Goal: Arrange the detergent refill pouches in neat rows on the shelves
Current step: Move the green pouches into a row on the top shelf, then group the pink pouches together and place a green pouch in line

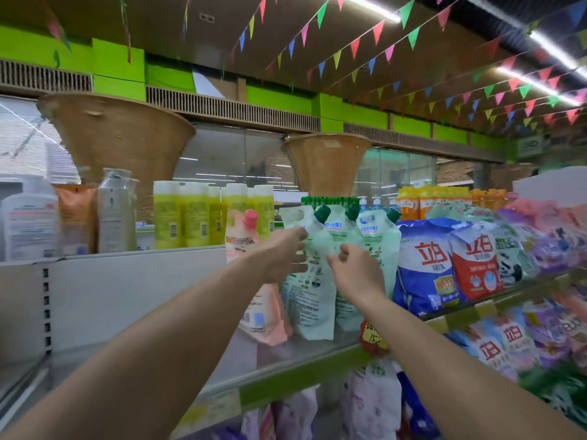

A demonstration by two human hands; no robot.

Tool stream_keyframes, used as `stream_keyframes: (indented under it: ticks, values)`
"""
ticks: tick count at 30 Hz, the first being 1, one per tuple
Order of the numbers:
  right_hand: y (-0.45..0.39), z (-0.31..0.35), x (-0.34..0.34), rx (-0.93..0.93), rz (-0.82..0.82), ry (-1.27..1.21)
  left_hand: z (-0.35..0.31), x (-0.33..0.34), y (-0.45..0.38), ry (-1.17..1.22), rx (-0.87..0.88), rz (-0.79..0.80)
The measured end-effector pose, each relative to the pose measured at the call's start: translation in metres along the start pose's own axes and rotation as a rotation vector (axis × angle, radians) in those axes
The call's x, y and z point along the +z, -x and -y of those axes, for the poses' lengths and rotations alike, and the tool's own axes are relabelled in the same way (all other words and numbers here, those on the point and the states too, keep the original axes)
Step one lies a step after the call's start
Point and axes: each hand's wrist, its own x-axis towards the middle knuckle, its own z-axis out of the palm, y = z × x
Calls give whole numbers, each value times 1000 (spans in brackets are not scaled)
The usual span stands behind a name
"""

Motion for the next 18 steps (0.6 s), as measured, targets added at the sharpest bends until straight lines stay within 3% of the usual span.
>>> stream_keyframes:
  ticks: [3, 7, 12, 15, 18]
  values:
    - [11, 18, 1, -45, -99, -74, -6, -18, 24, -72, 26, 59]
    - [21, 45, 15, -99, -66, -129, -10, -67, 51, -197, 63, -36]
    - [32, 66, 40, -120, 64, -117, -2, -150, 72, -199, 102, -338]
    - [37, 68, 60, -104, 104, -61, 21, -196, 82, -244, 17, -497]
    - [39, 66, 79, -14, 202, -8, 48, -225, 94, -321, -164, -464]
